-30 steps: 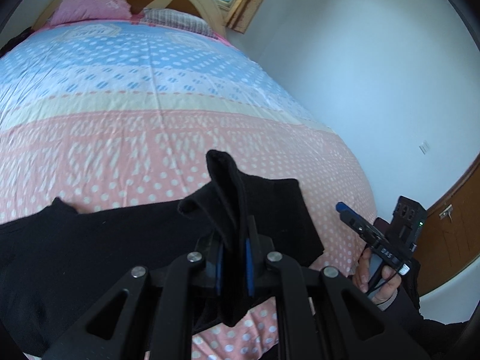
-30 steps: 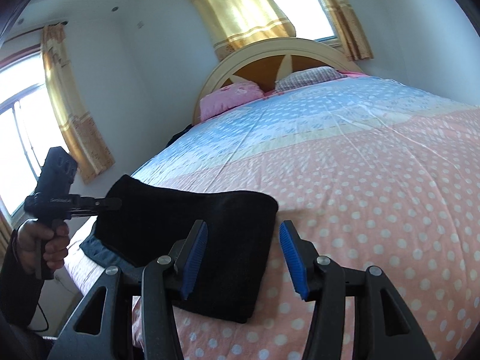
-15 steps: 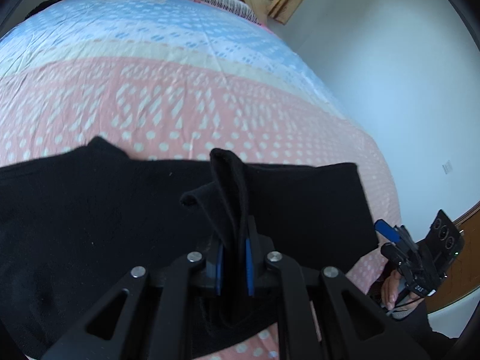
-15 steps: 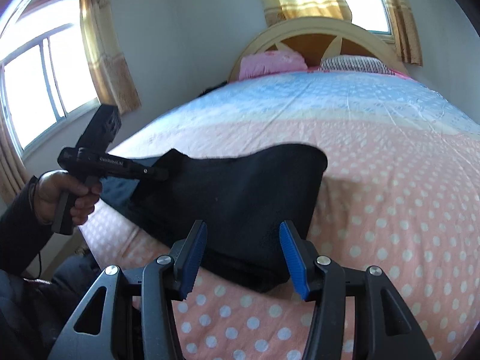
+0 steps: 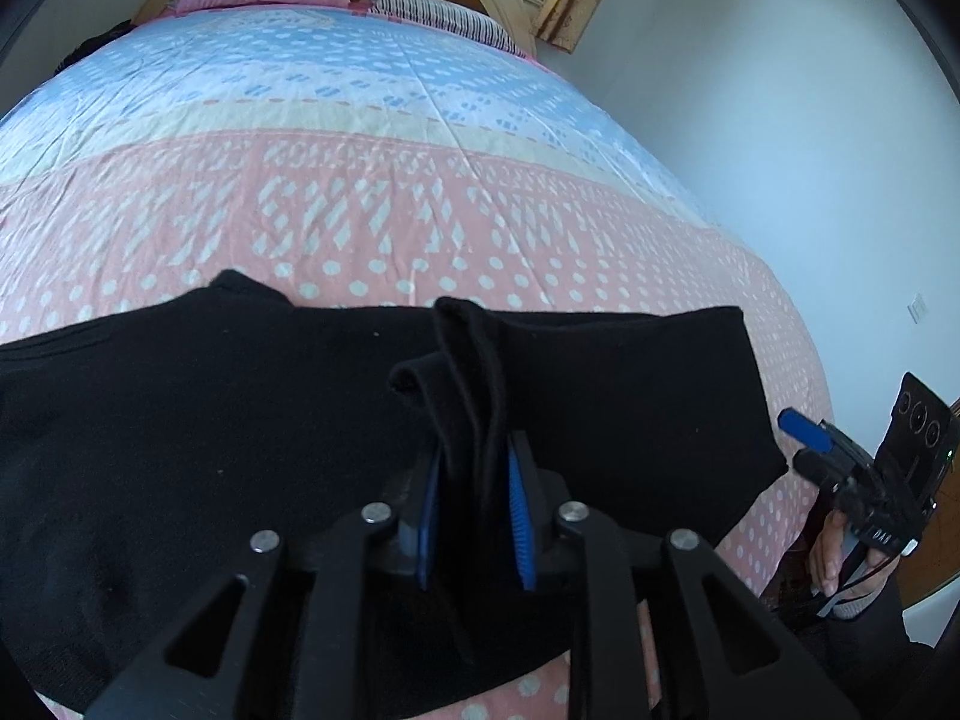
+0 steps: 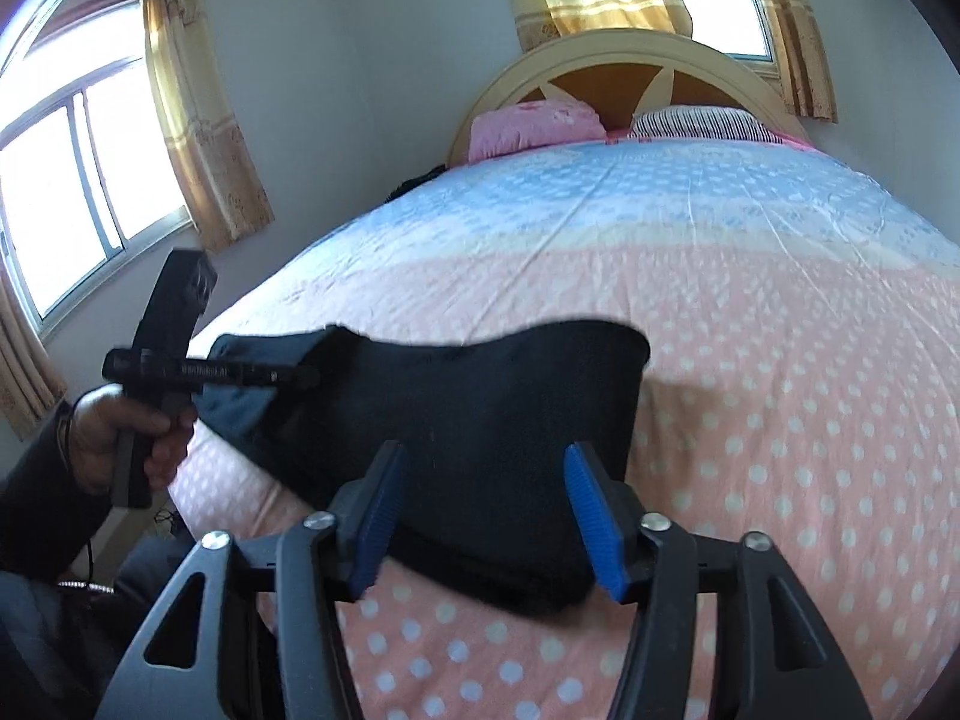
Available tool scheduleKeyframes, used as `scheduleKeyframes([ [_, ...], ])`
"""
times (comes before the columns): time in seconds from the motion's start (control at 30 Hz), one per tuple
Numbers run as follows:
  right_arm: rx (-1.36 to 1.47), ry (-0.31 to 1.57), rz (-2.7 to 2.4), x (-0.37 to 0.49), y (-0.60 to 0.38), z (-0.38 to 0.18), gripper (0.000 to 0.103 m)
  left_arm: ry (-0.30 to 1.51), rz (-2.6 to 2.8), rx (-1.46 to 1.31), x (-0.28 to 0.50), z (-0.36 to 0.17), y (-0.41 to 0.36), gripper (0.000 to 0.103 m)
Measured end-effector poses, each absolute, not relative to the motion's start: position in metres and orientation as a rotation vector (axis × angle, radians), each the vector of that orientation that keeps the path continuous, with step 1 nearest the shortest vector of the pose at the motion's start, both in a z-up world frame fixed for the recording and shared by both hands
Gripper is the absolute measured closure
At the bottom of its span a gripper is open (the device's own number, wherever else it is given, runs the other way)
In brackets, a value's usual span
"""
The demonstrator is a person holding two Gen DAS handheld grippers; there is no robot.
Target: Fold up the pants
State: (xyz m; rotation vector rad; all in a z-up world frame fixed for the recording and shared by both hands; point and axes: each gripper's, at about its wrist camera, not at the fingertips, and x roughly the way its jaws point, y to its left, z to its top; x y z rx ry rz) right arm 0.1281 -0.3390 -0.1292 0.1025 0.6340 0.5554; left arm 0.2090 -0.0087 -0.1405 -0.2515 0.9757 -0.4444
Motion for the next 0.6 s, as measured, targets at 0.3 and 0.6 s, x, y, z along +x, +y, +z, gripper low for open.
scheduleKeyframes([
  [0.3, 0.174, 0.818, 0.525, 0.202, -0.333, -0.164, 0.041, 0.949, -0.366, -0.110, 0.203, -0.142, -0.016, 0.051],
  [0.6, 0.084, 0.822, 0.592, 0.130, -0.335, -0.146, 0.041, 0.864, -0.368, -0.053, 0.185, -0.128, -0.022, 0.040],
])
